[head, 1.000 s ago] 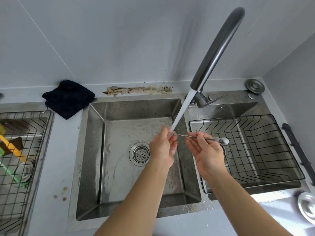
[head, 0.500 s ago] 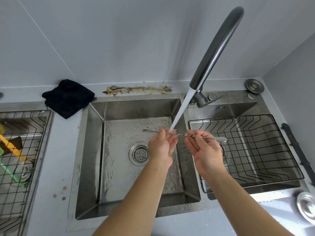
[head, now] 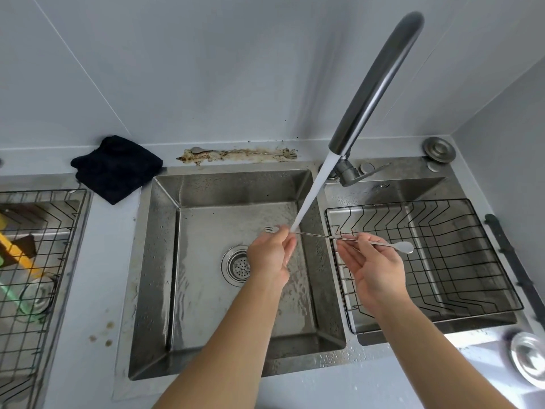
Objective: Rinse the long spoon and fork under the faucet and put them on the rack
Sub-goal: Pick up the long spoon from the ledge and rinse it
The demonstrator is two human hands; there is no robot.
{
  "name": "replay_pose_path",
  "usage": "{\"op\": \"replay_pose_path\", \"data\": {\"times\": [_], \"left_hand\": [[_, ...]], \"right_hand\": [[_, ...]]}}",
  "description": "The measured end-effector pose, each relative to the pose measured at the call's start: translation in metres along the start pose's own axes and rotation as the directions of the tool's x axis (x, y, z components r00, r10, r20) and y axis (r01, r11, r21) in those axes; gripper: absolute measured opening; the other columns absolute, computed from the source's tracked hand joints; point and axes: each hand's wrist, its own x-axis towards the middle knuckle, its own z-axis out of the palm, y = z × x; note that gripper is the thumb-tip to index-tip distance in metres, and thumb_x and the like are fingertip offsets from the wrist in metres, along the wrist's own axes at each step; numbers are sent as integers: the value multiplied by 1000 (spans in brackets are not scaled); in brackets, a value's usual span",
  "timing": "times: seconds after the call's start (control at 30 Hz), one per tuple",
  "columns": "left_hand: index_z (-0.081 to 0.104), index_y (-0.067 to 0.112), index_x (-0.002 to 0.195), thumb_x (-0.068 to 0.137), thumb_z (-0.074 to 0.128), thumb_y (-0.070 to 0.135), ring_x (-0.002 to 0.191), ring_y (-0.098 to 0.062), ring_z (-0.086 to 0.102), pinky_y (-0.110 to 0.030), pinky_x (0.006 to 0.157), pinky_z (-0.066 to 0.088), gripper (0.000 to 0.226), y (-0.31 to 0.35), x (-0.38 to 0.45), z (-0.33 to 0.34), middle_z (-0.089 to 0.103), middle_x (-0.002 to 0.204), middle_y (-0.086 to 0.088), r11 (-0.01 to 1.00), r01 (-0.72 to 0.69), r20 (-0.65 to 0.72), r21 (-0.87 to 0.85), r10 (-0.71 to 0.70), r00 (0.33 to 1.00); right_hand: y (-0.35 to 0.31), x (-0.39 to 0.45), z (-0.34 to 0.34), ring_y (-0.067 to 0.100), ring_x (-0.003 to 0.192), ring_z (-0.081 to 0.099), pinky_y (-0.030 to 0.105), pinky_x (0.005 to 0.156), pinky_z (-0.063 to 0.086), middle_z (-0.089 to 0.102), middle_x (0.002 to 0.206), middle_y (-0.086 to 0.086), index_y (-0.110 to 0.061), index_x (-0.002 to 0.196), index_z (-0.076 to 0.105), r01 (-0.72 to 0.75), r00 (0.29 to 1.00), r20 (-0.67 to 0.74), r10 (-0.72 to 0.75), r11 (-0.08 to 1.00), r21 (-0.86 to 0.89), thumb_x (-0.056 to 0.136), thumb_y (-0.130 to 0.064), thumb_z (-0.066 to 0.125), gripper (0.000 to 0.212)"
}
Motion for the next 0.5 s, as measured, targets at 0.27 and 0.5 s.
{"op": "replay_pose_path", "data": {"times": [0.27,0.5], "left_hand": [[56,11,94,98,57,24,73,-17,73,-28,66,60,14,-2,2,0,72,87,-13,1000,7,-6,-16,-7,1000],[63,3,98,99,54,14,78,-20,70,-32,73,60,15,1,3,0,71,85,-13,991,106,88,87,-114,990]], "right_hand": [[-10,4,-22,32,88,73,33,77,59,68,91,22,0,96,57,30,1000,6,-30,999,-25,99,-6,51,9],[-18,9,-38,33,87,72,37,80,59,70,89,21,-8,97,52,67,998,20,-67,998,10,98,2,46,12]]}}
